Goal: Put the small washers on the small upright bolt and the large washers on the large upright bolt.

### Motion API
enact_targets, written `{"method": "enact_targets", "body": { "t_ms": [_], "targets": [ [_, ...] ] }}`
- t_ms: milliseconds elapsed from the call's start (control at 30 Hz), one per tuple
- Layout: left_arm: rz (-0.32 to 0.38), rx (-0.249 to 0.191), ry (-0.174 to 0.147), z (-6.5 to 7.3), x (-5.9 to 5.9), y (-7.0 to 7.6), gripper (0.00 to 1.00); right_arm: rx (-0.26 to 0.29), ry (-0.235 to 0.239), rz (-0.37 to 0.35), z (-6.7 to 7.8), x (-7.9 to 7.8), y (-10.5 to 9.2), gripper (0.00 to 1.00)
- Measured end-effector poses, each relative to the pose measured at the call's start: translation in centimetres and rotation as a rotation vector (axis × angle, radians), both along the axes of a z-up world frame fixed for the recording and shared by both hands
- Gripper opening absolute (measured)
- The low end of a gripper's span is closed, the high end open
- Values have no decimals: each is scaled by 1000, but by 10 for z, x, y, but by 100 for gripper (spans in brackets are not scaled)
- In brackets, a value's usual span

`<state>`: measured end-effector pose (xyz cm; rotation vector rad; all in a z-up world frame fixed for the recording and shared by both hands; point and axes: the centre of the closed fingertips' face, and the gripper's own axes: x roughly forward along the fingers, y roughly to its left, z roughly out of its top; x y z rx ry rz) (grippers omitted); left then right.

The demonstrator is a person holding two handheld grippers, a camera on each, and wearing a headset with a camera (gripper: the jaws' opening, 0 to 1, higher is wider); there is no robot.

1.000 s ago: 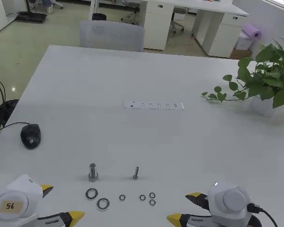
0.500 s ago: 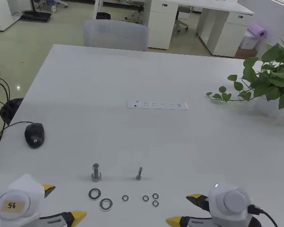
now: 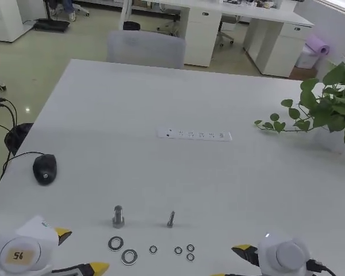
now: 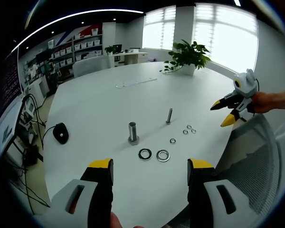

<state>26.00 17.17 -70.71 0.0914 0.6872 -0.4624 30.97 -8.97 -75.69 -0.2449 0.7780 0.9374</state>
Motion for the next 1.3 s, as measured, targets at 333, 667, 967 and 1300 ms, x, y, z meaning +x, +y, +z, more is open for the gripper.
{"method": "enact_targets", "body": {
  "t_ms": [333, 667, 967, 1300],
  "targets": [
    [-4, 12, 2, -3, -2, 1, 62, -25, -1, 42, -2, 5, 3, 63],
    [21, 26, 4, -4, -10, 11, 62, -128, 20, 140, -21, 17, 11, 52],
    [47, 21, 9, -5, -17, 13, 61, -229, 10, 287, -36, 38, 30, 42],
    [53, 23, 8, -6, -19, 12, 61, -273, 20, 369, -50, 52, 48, 31]
  ]
}}
